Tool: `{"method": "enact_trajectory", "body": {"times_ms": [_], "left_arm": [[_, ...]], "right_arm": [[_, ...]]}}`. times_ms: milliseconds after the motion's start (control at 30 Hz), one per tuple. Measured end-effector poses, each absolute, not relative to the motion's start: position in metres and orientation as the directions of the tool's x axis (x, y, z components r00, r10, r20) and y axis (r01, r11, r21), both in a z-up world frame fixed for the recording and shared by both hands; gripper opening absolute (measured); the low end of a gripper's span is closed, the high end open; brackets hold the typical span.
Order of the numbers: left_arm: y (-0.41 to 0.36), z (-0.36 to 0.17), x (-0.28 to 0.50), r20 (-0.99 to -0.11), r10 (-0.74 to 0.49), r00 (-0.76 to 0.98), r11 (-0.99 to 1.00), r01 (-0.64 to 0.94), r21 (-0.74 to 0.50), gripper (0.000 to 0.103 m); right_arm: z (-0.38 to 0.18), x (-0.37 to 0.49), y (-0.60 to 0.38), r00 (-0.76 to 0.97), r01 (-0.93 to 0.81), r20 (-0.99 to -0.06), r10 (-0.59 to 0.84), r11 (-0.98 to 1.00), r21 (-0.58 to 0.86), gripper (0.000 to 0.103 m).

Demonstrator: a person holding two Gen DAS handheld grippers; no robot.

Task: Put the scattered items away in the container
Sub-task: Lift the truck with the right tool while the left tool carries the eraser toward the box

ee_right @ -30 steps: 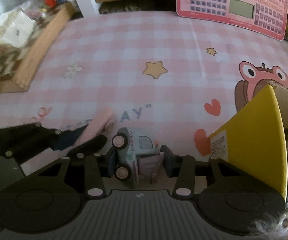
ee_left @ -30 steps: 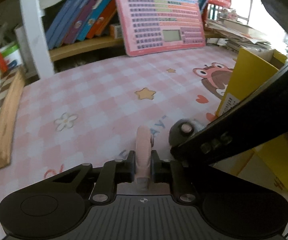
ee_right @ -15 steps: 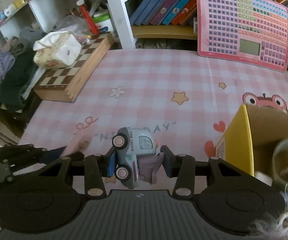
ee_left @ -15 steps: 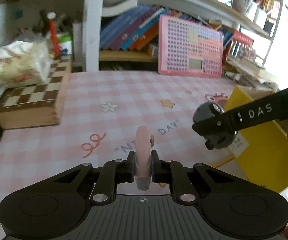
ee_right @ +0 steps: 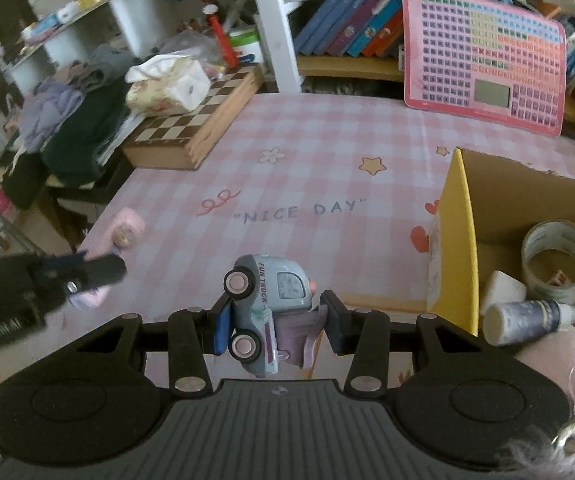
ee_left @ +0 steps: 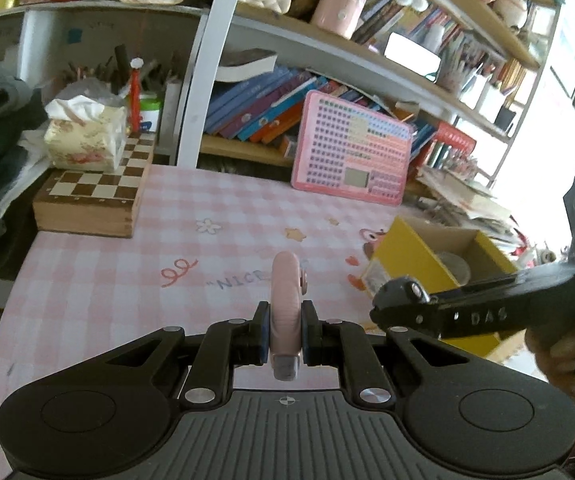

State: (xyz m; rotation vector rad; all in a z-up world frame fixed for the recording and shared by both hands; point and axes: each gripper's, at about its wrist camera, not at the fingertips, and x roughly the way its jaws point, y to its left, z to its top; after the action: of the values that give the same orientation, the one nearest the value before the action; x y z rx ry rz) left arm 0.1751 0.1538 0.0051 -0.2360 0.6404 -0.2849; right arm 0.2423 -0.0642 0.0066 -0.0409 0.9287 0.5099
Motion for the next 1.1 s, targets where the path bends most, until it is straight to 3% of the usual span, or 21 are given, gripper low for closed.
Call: {"method": "enact_trajectory", "body": {"times_ms": [467, 1100], "left_arm": [[0.151, 0.029, 0.098, -0.525, -0.377, 0.763, 0.918, 0.232, -0.322, 0.013], [0.136, 0.044, 0.04, -0.493, -0.468, 0.734, 0.883, 0.359, -0.303, 0.013]], "right_arm": [[0.018, 0.147, -0.065, 0.49, -0.531, -0.752, 0.44, 0.835, 0.143, 0.042], [0.017, 0.069, -0.096, 0.556, -0.378, -0.727, 0.403, 0.902, 0.211, 0.042]]}}
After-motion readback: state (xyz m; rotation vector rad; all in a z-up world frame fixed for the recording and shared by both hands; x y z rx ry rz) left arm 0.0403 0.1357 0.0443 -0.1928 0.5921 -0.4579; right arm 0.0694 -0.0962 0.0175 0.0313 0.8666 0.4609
